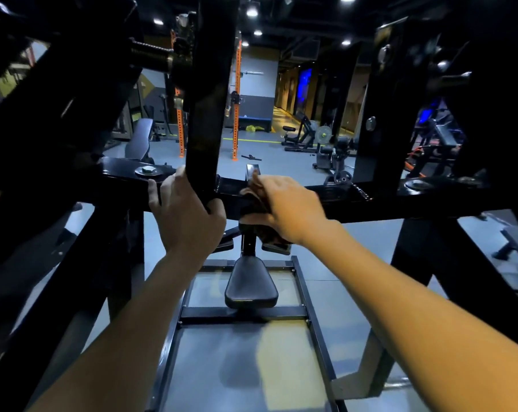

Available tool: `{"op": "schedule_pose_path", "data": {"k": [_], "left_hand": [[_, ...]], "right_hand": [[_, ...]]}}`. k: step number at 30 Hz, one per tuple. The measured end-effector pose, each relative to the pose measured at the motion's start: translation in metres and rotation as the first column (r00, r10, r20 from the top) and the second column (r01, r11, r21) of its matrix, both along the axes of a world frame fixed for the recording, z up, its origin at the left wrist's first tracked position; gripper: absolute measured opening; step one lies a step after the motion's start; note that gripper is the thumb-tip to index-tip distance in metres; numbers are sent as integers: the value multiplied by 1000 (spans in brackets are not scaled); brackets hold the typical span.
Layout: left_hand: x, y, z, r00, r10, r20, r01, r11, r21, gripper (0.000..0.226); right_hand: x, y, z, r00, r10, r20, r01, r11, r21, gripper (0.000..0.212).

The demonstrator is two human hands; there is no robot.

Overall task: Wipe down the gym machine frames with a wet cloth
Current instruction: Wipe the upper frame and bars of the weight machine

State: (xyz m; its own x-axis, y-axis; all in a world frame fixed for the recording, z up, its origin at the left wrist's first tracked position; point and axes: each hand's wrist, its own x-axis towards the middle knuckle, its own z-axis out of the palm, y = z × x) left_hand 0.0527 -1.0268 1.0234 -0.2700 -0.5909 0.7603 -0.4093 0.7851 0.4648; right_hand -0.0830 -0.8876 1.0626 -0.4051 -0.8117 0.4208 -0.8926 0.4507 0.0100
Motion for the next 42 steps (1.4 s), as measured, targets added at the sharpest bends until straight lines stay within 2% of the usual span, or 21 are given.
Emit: {"op": "schedule_pose_path", "data": {"k": [4, 7, 9, 13, 15, 18, 20, 22, 23, 24, 25, 27, 30, 31, 32, 34, 35, 37, 39, 40, 42], "left_hand": [[-1, 2, -1, 996, -47, -74, 48, 999, 19, 60], [-2, 2, -1, 996, -28, -81, 28, 1000, -5, 58], [-1, 2, 0, 997, -24, -72, 23, 1000, -17, 54], [7, -9, -5, 999, 4, 49, 2, 994, -111, 62], [13, -14, -10, 991, -8, 134, 23, 993, -114, 74], [21, 3, -28, 995, 17, 97, -9, 996, -85, 82], [22, 23, -46, 999, 25, 20, -25, 999, -25, 68], [17, 44, -58, 995, -97, -5, 96, 981, 169, 41], [13, 53, -55, 982, -190, -7, 180, 919, 351, 25], [9, 61, -52, 952, -305, -18, 264, 790, 553, 13], [6, 70, -48, 905, -423, -51, 331, 623, 708, 15], [1, 94, -39, 794, -587, -158, 415, 334, 846, 30], [3, 144, -41, 676, -702, -221, 313, 2, 950, 62], [7, 158, -51, 644, -732, -225, 272, -57, 961, 70], [11, 175, -60, 602, -772, -206, 245, -67, 967, 76], [20, 197, -80, 529, -839, -128, 241, 4, 970, 79], [24, 206, -86, 508, -850, -141, 285, 11, 958, 69], [29, 222, -95, 513, -816, -267, 333, -97, 938, 44], [34, 237, -105, 513, -746, -424, 372, -253, 893, 33], [37, 246, -107, 513, -724, -461, 384, -287, 878, 28], [45, 269, -116, 517, -704, -487, 401, -303, 864, 22]], "right_hand": [[-12, 10, 3, 999, 41, 11, -41, 999, 17, 87], [-40, 47, 12, 979, -92, -182, 121, 981, 152, 95], [-54, 70, 27, 948, -165, -270, 241, 931, 275, 101], [-62, 92, 45, 903, -156, -400, 341, 827, 446, 98], [-60, 90, 42, 892, -151, -426, 345, 837, 426, 89], [-57, 91, 30, 903, -165, -396, 310, 890, 335, 69], [-52, 96, 21, 908, -165, -385, 278, 925, 258, 65], [-42, 107, 11, 916, -193, -353, 266, 948, 173, 70], [-33, 114, 5, 941, -205, -270, 240, 965, 105, 68], [-20, 121, -2, 974, -203, -104, 205, 979, 8, 61], [-5, 128, -11, 979, -163, 123, 178, 976, -124, 50], [27, 140, -34, 860, -4, 510, 203, 920, -334, 36], [64, 156, -86, 689, 86, 719, 261, 897, -357, 47], [74, 163, -106, 665, 103, 740, 244, 906, -345, 50], [86, 173, -121, 684, 87, 724, 224, 920, -321, 52], [98, 187, -149, 757, -5, 654, 210, 949, -235, 55], [103, 197, -156, 772, -31, 635, 210, 955, -209, 63], [111, 216, -161, 742, -42, 669, 221, 957, -185, 100], [126, 239, -158, 593, 8, 805, 247, 950, -191, 127], [136, 254, -155, 496, 63, 866, 295, 926, -235, 131], [158, 287, -154, 315, 122, 941, 452, 853, -261, 120]]}}
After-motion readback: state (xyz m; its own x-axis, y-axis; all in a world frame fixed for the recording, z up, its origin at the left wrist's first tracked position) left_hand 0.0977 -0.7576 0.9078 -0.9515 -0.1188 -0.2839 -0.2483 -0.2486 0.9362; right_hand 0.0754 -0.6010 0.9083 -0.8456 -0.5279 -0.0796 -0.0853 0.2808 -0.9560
